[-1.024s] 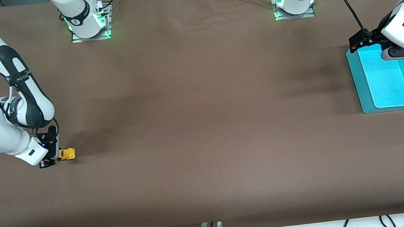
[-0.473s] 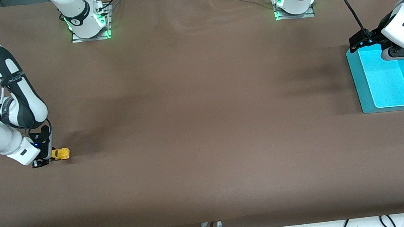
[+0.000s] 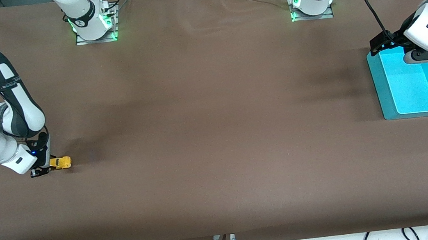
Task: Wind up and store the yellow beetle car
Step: 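Pull the held car backward along the table with the right gripper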
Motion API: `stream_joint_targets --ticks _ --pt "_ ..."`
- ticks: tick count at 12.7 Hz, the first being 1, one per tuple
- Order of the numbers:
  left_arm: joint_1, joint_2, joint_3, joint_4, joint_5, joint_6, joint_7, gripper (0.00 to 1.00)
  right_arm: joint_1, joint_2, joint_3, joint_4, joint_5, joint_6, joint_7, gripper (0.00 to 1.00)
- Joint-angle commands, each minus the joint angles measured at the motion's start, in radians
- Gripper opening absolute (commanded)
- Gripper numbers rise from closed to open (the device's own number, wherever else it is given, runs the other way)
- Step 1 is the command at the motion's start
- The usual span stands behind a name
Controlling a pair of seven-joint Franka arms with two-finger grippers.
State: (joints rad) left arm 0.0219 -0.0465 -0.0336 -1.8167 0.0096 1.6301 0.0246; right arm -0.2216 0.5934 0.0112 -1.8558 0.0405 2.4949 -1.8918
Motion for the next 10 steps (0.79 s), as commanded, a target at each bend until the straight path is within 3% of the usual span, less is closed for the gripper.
stream_joint_targets --ticks 1,10 --pt "0.003 -0.003 0.0 -0.001 0.009 -0.006 0.006 1.0 -0.031 0.026 0.01 -0.005 0.01 0.004 -0.035 0.25" --pt "0.003 -0.003 0.0 -0.001 0.009 -0.006 0.006 1.0 -0.054 0.037 0.01 0.01 0.012 0.004 -0.075 0.26"
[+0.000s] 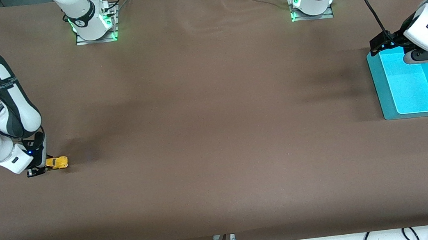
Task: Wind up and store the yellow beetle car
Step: 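Pull the held car backward along the table with the right gripper, then open the right gripper to release the car and withdraw it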
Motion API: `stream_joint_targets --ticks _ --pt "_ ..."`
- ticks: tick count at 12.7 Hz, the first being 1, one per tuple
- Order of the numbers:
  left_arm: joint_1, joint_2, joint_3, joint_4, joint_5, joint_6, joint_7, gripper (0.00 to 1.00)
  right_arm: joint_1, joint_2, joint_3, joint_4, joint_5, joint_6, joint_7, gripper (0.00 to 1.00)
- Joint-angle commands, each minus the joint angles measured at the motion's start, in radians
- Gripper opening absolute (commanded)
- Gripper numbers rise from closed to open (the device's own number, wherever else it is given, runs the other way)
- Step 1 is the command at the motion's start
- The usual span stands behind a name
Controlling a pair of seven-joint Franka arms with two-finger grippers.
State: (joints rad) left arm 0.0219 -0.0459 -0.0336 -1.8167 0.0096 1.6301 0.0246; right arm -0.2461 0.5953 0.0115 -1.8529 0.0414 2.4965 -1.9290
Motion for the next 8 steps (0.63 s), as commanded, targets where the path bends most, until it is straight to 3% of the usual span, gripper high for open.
stream_joint_targets --ticks 1,2,3,5,8 --pt "0.003 -0.003 0.0 -0.001 0.009 -0.006 0.006 1.0 -0.03 0.037 0.01 0.008 0.012 0.002 -0.038 0.28" --pt "0.003 -0.003 0.0 -0.001 0.009 -0.006 0.006 1.0 -0.03 0.035 0.011 0.008 0.017 0.002 -0.036 0.41" --pt "0.003 0.0 0.0 -0.001 0.009 -0.006 0.006 1.0 -0.028 0.034 0.011 0.014 0.044 -0.001 -0.036 0.99" --pt "0.004 0.003 0.0 0.0 0.009 -0.006 0.006 1.0 -0.022 0.015 0.051 0.058 0.064 -0.028 -0.03 1.0" --pt "0.004 0.003 0.0 -0.001 0.009 -0.006 0.006 1.0 -0.015 0.001 0.085 0.228 0.071 -0.242 0.031 1.0"
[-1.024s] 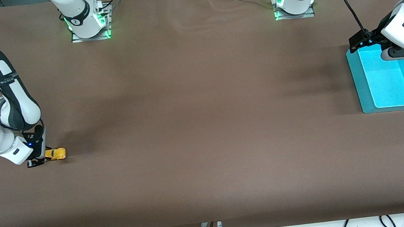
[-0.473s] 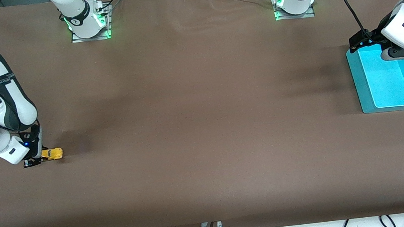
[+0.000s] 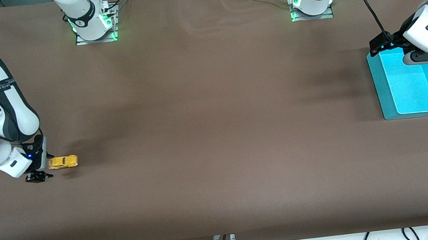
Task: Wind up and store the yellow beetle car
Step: 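Open the right gripper to release the car and withdraw it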
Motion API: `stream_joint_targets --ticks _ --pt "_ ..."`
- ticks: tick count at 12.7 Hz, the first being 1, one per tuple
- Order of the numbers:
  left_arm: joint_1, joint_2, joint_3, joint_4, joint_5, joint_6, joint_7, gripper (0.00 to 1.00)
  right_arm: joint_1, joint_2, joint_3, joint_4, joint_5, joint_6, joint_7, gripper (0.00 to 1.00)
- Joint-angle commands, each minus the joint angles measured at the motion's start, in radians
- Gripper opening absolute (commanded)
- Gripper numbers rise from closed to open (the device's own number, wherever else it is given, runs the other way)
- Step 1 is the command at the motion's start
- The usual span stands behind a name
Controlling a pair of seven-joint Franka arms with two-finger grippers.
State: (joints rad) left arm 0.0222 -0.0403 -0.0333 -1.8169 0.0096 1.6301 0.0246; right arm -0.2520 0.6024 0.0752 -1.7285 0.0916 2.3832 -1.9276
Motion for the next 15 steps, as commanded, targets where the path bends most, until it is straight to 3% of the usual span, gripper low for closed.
stream_joint_targets --ticks 1,7,12,15 --pt "0.004 -0.003 0.0 -0.001 0.009 -0.006 0.006 1.0 -0.009 -0.007 0.021 0.134 0.02 -0.175 0.091 1.0" --pt "0.005 -0.003 0.0 -0.001 0.009 -0.006 0.008 1.0 -0.007 -0.148 0.044 0.17 0.017 -0.364 0.448 1.0" --pt "0.005 -0.003 0.001 -0.001 0.009 -0.006 0.008 1.0 -0.004 -0.2 0.055 0.341 0.019 -0.663 0.806 1.0" --pt "0.005 -0.003 0.0 -0.001 0.009 -0.006 0.008 1.0 -0.001 -0.24 0.061 0.368 0.017 -0.732 1.043 1.0"
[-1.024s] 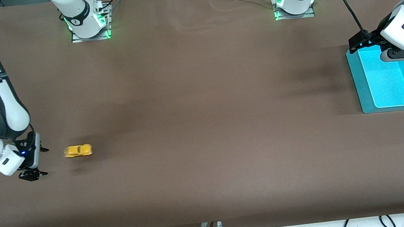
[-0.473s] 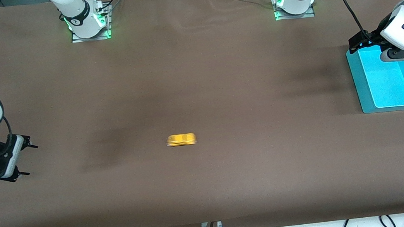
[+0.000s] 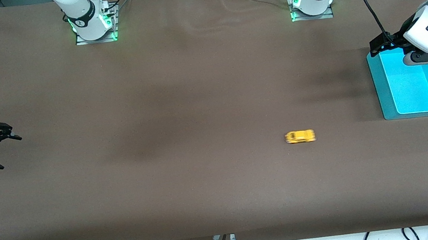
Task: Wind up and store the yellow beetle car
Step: 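Open the right gripper to release the car and withdraw it, then lower the left gripper down to the car beside the tray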
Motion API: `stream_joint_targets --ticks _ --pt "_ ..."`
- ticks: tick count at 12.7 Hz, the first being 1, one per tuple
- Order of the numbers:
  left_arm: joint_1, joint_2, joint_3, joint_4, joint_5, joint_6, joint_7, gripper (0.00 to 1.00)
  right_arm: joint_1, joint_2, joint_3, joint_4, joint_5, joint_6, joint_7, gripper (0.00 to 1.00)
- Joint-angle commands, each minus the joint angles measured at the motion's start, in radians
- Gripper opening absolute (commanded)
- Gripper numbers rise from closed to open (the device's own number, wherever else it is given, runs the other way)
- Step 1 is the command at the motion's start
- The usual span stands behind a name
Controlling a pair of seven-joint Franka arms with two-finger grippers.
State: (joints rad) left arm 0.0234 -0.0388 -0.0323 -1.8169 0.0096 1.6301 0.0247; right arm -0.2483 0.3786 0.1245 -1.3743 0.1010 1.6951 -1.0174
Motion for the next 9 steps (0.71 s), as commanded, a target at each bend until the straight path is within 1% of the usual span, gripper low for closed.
stream_joint_targets --ticks 1,3,6,9 --pt "0.003 -0.004 -0.001 -0.001 0.009 -0.006 0.006 1.0 0.004 -0.044 0.03 0.014 -0.004 -0.089 0.216 1.0" --pt "0.003 -0.004 -0.001 -0.001 0.009 -0.006 0.006 1.0 0.015 -0.05 0.04 0.024 -0.003 -0.141 0.411 1.0" --pt "0.004 -0.004 -0.001 -0.001 0.009 -0.004 0.008 1.0 0.021 -0.032 0.029 0.105 -0.004 -0.141 0.425 1.0" --pt "0.004 0.0 -0.001 -0.001 0.016 0.002 0.008 1.0 0.021 -0.033 0.023 0.173 -0.059 -0.133 0.431 1.0"
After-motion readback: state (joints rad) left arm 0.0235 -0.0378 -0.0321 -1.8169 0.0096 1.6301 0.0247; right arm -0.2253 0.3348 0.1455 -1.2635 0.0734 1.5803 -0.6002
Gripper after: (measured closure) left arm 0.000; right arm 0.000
